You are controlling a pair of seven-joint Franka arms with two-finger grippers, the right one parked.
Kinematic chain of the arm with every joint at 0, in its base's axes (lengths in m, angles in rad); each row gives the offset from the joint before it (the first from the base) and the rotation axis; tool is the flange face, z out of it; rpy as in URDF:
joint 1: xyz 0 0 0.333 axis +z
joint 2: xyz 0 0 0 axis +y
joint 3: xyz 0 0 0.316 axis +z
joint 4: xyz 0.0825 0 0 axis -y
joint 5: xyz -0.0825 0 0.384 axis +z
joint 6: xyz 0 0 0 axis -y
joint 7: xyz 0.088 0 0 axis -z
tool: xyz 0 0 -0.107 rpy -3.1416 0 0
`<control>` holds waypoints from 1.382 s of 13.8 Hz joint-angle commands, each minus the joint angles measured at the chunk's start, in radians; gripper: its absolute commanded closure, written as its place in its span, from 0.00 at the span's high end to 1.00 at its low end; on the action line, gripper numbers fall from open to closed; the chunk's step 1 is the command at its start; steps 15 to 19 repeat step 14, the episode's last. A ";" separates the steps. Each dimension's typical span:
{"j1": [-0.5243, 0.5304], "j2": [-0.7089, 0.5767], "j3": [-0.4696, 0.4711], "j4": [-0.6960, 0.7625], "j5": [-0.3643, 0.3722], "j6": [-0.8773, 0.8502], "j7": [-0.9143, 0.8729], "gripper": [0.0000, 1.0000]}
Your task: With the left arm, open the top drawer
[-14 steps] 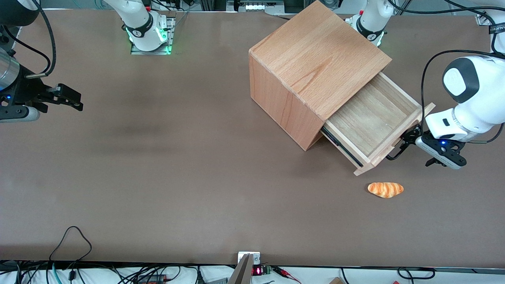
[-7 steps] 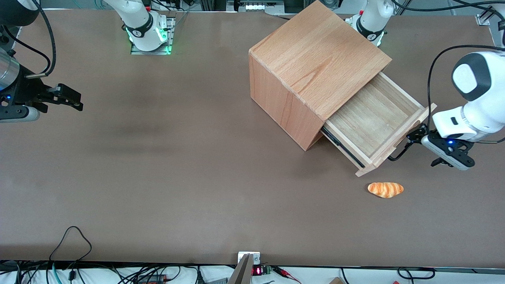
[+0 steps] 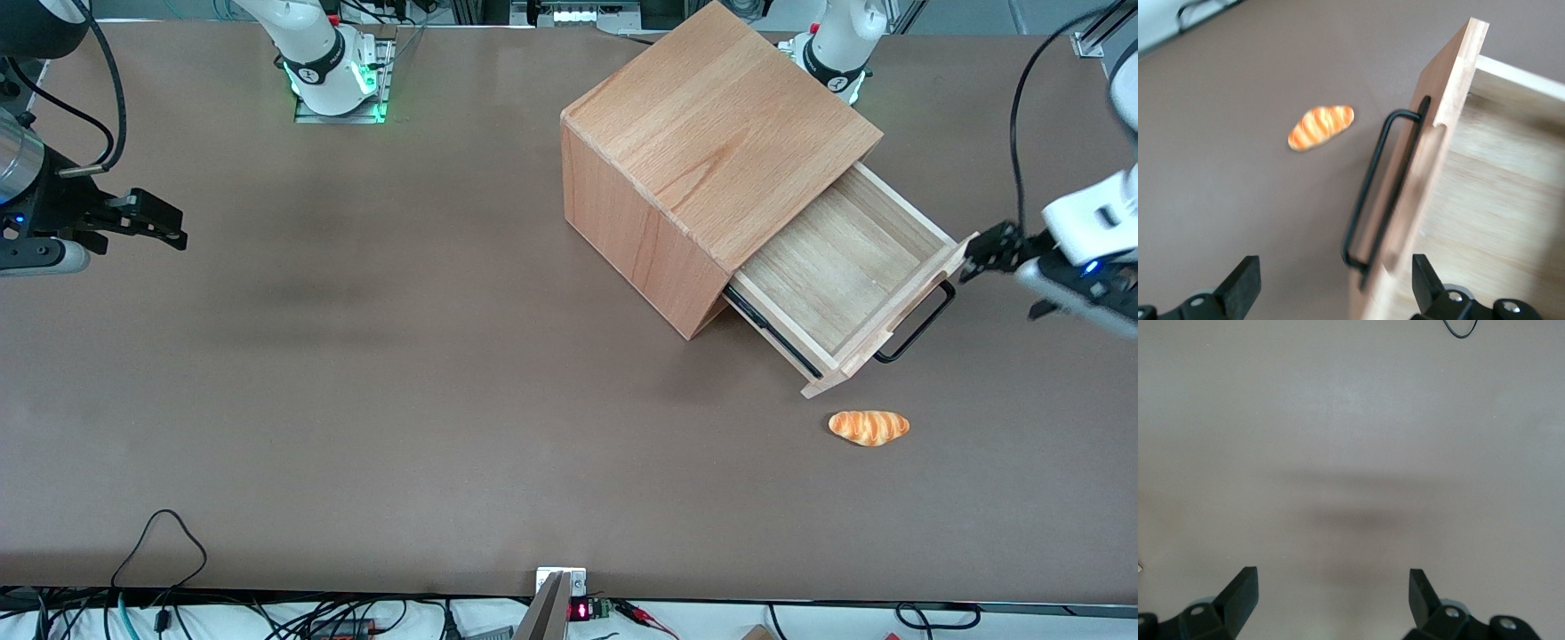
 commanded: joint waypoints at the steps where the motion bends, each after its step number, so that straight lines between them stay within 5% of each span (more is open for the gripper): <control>1: -0.003 -0.091 -0.002 -0.015 0.029 -0.095 -0.201 1.00; 6: 0.005 -0.138 -0.035 -0.003 0.081 -0.182 -0.355 1.00; 19: 0.017 -0.116 -0.034 0.037 0.085 -0.178 -0.367 1.00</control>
